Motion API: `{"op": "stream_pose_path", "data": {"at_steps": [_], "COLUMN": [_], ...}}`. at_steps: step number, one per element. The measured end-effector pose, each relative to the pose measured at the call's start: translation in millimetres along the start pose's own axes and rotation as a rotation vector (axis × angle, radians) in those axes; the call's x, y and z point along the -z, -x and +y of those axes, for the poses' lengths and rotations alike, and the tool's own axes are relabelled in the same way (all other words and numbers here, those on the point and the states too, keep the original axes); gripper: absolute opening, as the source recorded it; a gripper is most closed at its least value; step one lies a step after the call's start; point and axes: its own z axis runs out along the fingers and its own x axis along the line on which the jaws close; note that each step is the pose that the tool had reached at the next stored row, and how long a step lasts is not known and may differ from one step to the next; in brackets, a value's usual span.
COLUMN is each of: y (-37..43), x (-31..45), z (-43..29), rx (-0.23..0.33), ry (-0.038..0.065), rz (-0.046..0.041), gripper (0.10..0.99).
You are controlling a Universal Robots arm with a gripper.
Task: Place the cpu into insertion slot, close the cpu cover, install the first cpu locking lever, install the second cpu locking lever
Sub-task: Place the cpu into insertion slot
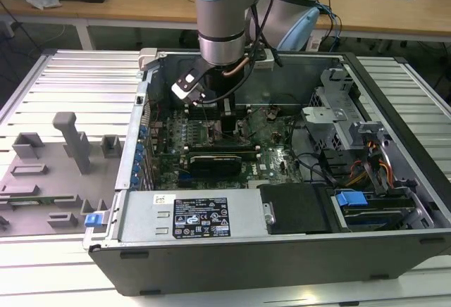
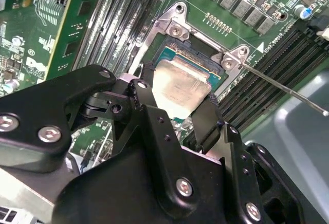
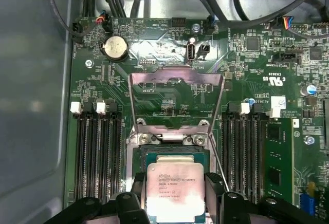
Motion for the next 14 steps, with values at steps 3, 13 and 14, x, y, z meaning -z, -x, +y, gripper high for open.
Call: {"op": "stream_pose_path", "data": {"at_steps": [3, 13, 14], "y": [-0.3, -4.6, -4.7], "x": [-3.8, -10.0, -10.2], "z": [-0.5, -1.0, -1.0], "rx": [-0.006, -0.011, -0.011], "ry": [0.0, 0.0, 0.0], "rz": [-0.0006, -0.0012, -0.0014], "gripper": [0.541, 0.541, 0.541]}}
